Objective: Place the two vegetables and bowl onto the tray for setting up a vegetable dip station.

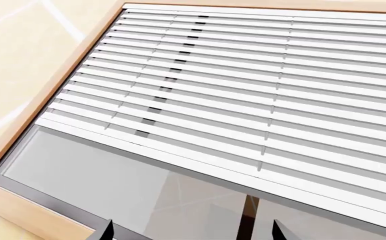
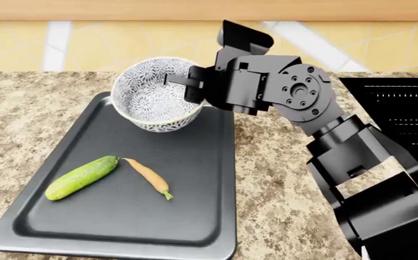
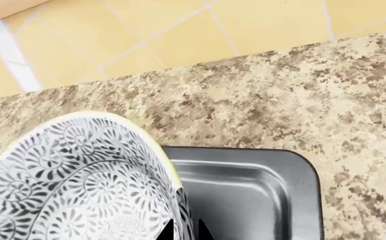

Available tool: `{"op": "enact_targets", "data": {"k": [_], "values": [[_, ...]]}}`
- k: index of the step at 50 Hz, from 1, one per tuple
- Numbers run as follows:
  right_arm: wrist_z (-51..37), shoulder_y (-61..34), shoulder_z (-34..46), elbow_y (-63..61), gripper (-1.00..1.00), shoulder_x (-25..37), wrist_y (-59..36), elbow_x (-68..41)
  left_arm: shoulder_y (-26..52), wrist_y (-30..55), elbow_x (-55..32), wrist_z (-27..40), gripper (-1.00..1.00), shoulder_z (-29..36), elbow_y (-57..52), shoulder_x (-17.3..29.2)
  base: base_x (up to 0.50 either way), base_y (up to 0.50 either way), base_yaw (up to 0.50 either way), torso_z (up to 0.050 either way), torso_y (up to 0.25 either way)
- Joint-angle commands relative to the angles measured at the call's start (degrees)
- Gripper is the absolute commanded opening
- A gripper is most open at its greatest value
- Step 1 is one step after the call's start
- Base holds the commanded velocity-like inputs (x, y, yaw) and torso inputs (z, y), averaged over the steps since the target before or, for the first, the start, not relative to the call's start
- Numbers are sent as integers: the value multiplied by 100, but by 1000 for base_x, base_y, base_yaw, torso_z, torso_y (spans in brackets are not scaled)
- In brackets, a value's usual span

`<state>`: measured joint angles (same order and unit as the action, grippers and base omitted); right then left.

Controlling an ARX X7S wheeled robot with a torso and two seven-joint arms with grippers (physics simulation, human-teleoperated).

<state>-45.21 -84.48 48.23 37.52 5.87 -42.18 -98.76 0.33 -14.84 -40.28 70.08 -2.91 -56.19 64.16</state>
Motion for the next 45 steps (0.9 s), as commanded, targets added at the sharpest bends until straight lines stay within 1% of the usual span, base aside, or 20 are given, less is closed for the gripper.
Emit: {"op": "enact_targets", "data": {"k": [1, 3, 4, 18, 23, 29, 38, 45], "values": [[194, -63, 39, 74, -100, -37, -52, 87, 15, 8, -8, 8, 100, 6, -7, 9, 0, 0, 0, 0, 0], [231, -73, 76, 23, -100, -24, -100, 97, 7, 4, -7, 7, 100, 3, -6, 9, 0, 0, 0, 0, 0], [299, -90, 128, 16, 100, -18, -176, 113, 32, 16, -1, 4, 100, 29, -4, 4, 0, 0, 0, 0, 0], [274, -88, 149, 38, 100, 5, -118, 100, 77, 30, -16, 8, 100, 58, -3, 15, 0, 0, 0, 0, 0], [214, -249, 122, -38, 100, 61, -149, 79, 27, 6, -3, 3, 100, 27, -5, 17, 0, 0, 0, 0, 0], [-62, -515, 135, -233, 100, 328, -320, 82, 24, 16, -16, 28, 100, 9, -27, 40, 0, 0, 0, 0, 0], [-576, -748, -47, -664, 100, 921, -455, -68, 142, 80, 1, 34, 100, 133, -30, 28, 0, 0, 0, 0, 0], [-677, -923, -117, -831, 100, 1146, -565, -139, 126, 73, -5, 54, 100, 120, -47, 51, 0, 0, 0, 0, 0]]}}
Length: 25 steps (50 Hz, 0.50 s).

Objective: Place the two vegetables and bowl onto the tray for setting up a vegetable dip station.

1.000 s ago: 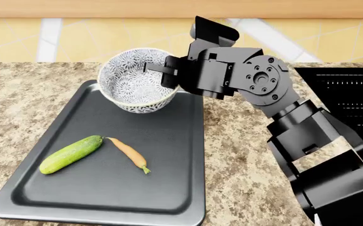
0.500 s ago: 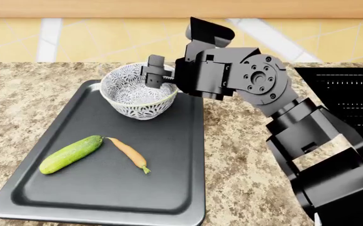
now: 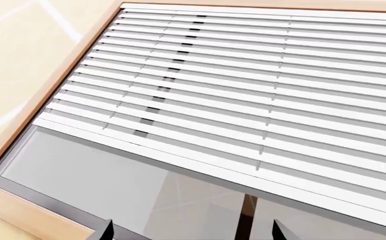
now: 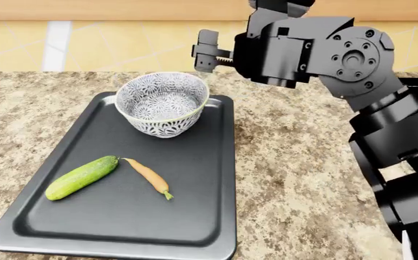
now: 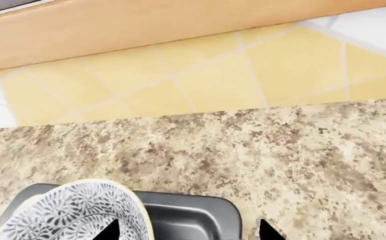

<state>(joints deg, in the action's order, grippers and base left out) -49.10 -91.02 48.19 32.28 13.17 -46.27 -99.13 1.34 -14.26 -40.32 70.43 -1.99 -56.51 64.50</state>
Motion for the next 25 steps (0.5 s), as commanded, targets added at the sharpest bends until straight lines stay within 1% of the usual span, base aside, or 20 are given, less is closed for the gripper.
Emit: {"op": "enact_targets", "data": {"k": [1, 3, 5, 7, 8, 10, 12, 13, 15, 17, 18, 19, 21, 22, 25], "values": [[-305, -331, -141, -372, 100, 479, -193, -130, 24, 15, -5, 25, 100, 23, -23, 26, 0, 0, 0, 0, 0], [-256, -411, -133, -422, 100, 526, -226, -93, 36, 20, 2, 26, 100, 39, -25, 27, 0, 0, 0, 0, 0], [11, -393, -257, -525, 100, 554, -77, -88, 55, 27, -1, 29, 100, 56, -24, 31, 0, 0, 0, 0, 0], [7, -458, -116, -547, 100, 619, -214, 37, 64, 27, 4, 24, 100, 68, -16, 30, 0, 0, 0, 0, 0], [103, -365, -255, -599, 100, 639, -83, -60, 75, 28, -4, 29, 100, 69, -21, 36, 0, 0, 0, 0, 0], [319, -366, -206, -666, 100, 683, -53, 89, 58, 23, 1, 43, 100, 50, -29, 49, 0, 0, 0, 0, 0], [534, -348, -243, -861, 100, 765, 169, 307, 39, 14, 2, 54, 100, 31, -33, 58, 0, 0, 0, 0, 0], [676, -283, -280, -1180, 100, 876, 306, 435, 22, 7, 16, 56, 100, 21, -38, 62, 0, 0, 0, 0, 0], [685, -214, -254, -1540, 100, 1051, 308, 535, 58, 39, 15, 75, 100, 52, -66, 76, 0, 0, 0, 0, 0], [582, -71, -381, -1932, 100, 1222, 546, 627, 133, 78, 19, 70, 100, 118, -77, 67, 0, 0, 0, 0, 0], [722, 197, -659, -2402, 100, 1341, 911, 571, 138, 87, 19, 76, 100, 116, -96, 80, 0, 0, 0, 0, 0], [670, 326, -797, -2550, 100, 1374, 999, 382, 139, 89, 19, 85, 100, 110, -106, 85, 0, 0, 0, 0, 0], [481, 420, -636, -3114, 100, 1605, 956, 738, 236, 143, 31, 73, 100, 202, -115, 69, 0, 0, 0, 0, 0], [345, 660, -780, -3440, 100, 1714, 1156, 683, 257, 160, 13, 85, 100, 206, -138, 89, 0, 0, 0, 0, 0], [52, 912, -737, -3908, 100, 1932, 1252, 941, 240, 140, 24, 81, 100, 200, -121, 85, 0, 0, 0, 0, 0]]}}
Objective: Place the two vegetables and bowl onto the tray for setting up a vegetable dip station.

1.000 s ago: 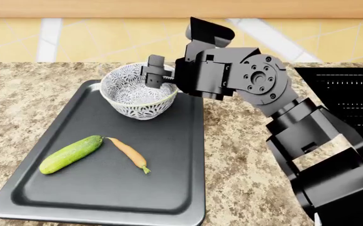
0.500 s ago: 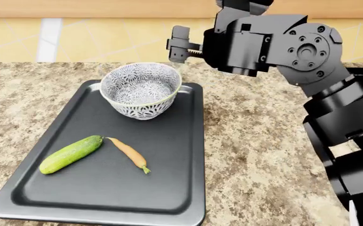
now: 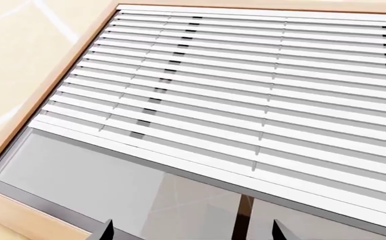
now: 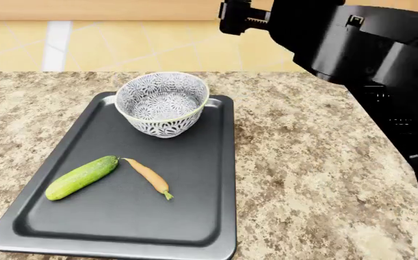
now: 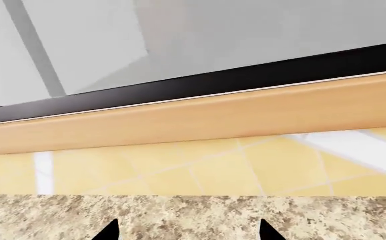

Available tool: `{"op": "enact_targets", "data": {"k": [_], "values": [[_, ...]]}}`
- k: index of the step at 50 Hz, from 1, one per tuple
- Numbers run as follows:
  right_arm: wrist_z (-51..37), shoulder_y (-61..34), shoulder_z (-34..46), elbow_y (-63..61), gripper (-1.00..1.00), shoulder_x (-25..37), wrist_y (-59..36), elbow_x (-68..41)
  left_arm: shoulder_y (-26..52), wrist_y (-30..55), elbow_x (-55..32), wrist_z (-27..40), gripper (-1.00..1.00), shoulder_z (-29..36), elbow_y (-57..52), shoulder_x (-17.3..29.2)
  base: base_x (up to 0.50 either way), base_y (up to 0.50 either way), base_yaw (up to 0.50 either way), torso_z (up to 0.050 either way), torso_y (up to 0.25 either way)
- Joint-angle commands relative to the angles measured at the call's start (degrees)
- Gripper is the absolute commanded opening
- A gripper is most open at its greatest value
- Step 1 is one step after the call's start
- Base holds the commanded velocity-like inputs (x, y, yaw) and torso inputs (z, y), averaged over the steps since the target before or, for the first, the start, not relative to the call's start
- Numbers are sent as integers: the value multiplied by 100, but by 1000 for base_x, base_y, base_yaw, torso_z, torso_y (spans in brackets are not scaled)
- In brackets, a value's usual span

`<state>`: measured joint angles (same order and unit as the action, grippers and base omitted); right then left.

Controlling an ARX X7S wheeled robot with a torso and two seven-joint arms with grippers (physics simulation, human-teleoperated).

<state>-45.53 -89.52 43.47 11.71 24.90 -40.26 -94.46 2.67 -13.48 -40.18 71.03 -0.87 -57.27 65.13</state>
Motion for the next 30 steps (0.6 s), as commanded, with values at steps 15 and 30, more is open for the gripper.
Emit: {"op": "enact_targets", "data": {"k": [15, 30], "values": [[-1178, 1916, -624, -4135, 100, 1701, 1331, 913, 105, 44, -1, 67, 100, 85, -65, 64, 0, 0, 0, 0, 0], [-2206, 2378, -754, -5674, 100, 2280, 1418, 1240, 35, -16, 30, 64, 100, 68, -44, 73, 0, 0, 0, 0, 0]]}}
